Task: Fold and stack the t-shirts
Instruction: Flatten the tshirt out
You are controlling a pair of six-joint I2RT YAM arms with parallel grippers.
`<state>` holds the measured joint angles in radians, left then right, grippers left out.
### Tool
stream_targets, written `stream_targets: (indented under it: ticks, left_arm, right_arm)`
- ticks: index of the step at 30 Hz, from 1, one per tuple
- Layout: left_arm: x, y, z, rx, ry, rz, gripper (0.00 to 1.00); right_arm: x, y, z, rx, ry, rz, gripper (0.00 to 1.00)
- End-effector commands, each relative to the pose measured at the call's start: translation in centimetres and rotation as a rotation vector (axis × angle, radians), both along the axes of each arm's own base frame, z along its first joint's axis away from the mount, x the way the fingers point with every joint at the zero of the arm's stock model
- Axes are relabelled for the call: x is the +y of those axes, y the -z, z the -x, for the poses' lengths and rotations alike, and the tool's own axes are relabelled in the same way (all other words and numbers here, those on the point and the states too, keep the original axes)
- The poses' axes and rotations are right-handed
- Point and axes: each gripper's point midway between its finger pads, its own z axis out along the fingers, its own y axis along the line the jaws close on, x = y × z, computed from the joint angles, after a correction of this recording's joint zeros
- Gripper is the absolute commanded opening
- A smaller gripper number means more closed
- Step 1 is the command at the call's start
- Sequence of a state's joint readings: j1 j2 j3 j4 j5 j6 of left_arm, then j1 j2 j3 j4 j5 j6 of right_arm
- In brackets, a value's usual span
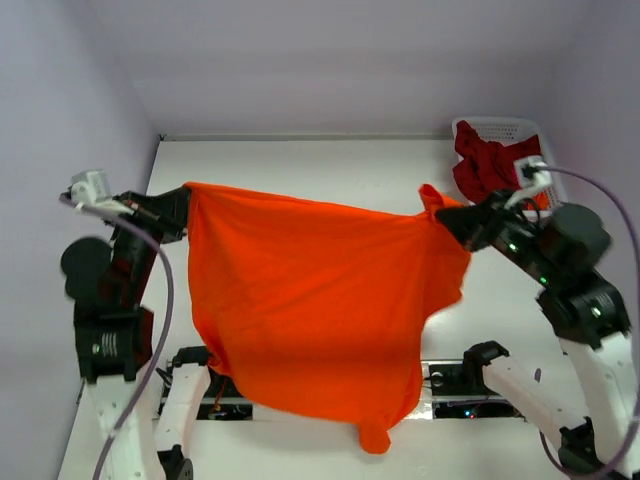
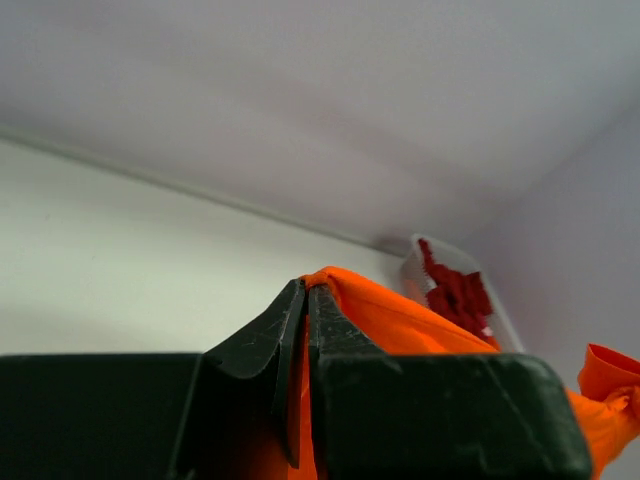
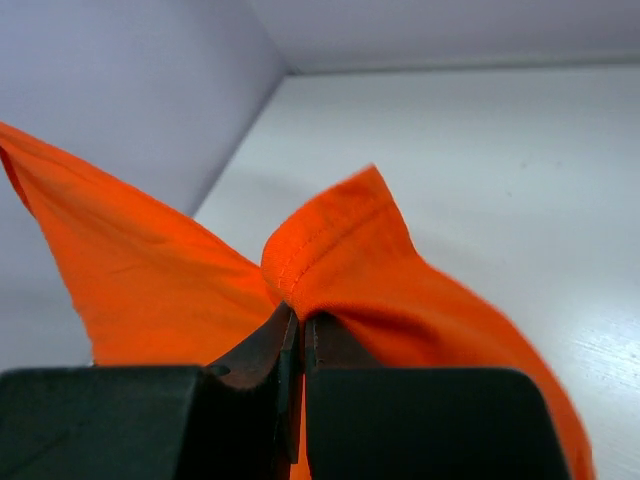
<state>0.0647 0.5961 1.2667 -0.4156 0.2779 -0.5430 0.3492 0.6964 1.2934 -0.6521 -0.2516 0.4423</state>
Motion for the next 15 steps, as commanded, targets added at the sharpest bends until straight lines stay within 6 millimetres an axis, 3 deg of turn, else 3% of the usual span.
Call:
stream_targets:
  ticks: [1, 2, 3, 5, 6, 9, 11, 12, 15]
  left_arm:
    - [1.7, 1.4, -4.3, 0.016, -0.085, -0.013, 0.0]
    - [1.9, 2.0, -5.2, 0.027, -0.094, -0.012, 0.0]
    - [2.4, 3.8, -6.8, 0.081, -0.115, -0.01, 0.0]
    - [2.8, 5.0, -8.4, 0.104, -0.132, -0.008, 0.0]
    - [3.3, 6.9, -9.9, 0.151, -0.153, -0.008, 0.0]
    - [4.2, 10.2, -13.1, 0.231, -0.195, -0.012, 0.0]
    - [4.7, 11.4, -14.5, 0.259, -0.215, -0.014, 0.0]
    - [4.8, 12.9, -15.5, 0.293, -0.219, -0.013, 0.0]
    - [5.4, 14.3, -17.2, 0.339, -0.251, 0.005, 0.0]
  right_arm:
    - [1.0, 0.2, -3.9, -0.036, 0.029, -0.008, 0.0]
    - [1.7, 1.3, -5.9, -0.004, 0.035, -0.015, 0.0]
    - [2.1, 2.6, -7.1, 0.031, 0.039, -0.005, 0.0]
    - [2.9, 3.9, -9.3, 0.065, 0.045, -0.004, 0.0]
    - [3.6, 5.8, -11.3, 0.12, 0.05, 0.018, 0.0]
    - [5.1, 8.2, -15.1, 0.187, 0.044, 0.042, 0.0]
    - [6.3, 8.6, -16.4, 0.202, 0.006, 0.035, 0.0]
    - [7.0, 10.2, -17.8, 0.24, -0.003, 0.045, 0.0]
    - [8.1, 10.4, -19.9, 0.248, -0.021, 0.048, 0.0]
